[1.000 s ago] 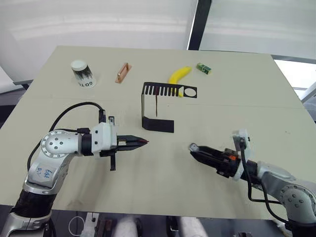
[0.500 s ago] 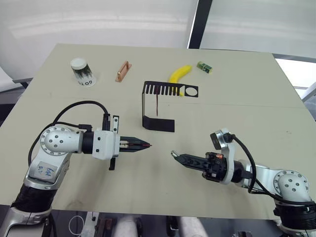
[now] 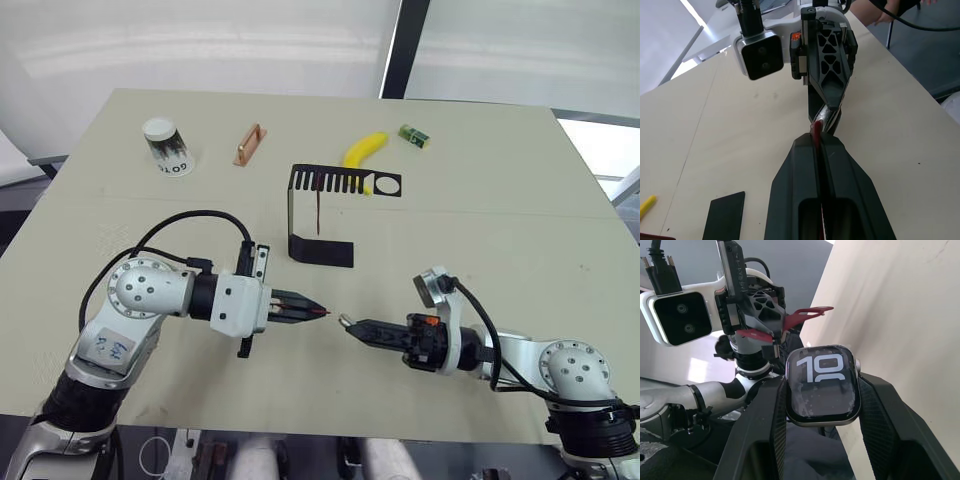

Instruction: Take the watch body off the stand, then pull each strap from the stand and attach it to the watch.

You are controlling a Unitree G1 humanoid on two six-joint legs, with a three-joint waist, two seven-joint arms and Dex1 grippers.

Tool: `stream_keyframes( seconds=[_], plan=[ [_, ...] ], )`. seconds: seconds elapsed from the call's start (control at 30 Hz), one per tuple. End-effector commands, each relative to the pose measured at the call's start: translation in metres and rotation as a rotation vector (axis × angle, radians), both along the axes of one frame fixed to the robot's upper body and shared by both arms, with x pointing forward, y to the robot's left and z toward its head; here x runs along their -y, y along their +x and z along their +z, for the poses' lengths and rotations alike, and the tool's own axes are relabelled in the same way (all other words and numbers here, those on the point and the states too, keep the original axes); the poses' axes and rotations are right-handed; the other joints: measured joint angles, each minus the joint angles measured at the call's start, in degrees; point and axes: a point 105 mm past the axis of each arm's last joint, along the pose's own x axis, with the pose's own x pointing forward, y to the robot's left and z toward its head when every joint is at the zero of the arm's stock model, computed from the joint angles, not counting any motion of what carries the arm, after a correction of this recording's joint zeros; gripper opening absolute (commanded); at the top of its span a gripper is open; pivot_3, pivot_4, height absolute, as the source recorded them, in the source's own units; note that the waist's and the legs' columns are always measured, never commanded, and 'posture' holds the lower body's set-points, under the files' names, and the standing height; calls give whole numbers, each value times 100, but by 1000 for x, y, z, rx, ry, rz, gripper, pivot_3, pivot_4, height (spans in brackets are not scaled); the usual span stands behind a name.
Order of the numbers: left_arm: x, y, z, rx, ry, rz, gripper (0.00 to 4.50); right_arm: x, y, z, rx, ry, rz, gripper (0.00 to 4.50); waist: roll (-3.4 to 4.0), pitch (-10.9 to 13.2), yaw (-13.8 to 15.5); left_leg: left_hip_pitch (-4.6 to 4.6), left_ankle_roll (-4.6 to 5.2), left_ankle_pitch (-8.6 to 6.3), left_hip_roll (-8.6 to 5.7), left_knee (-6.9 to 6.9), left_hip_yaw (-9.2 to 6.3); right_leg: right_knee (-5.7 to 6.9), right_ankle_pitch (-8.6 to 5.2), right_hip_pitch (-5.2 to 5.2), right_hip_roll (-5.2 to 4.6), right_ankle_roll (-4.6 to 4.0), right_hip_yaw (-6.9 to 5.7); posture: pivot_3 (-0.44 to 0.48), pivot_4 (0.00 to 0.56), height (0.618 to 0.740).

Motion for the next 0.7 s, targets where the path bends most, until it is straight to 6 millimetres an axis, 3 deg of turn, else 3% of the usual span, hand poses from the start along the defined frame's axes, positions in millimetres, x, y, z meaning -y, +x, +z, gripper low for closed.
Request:
stream_keyframes(
  seconds=[0.03,0.7],
  plan=[
    [5,-1,4,37,-2,-17,0,-1,-2,8,24,33,19,1518,0,0,1,0,0,0,0,0,0,1,0,0,0,0,0,0,150,729],
    [-2,2,2,21,15,-21,0,2,-3,4,9,24,-2,1518,0,0,1,-2,1,-1,1,7,-2,4,0,0,-1,0,-2,0,150,729]
  ],
)
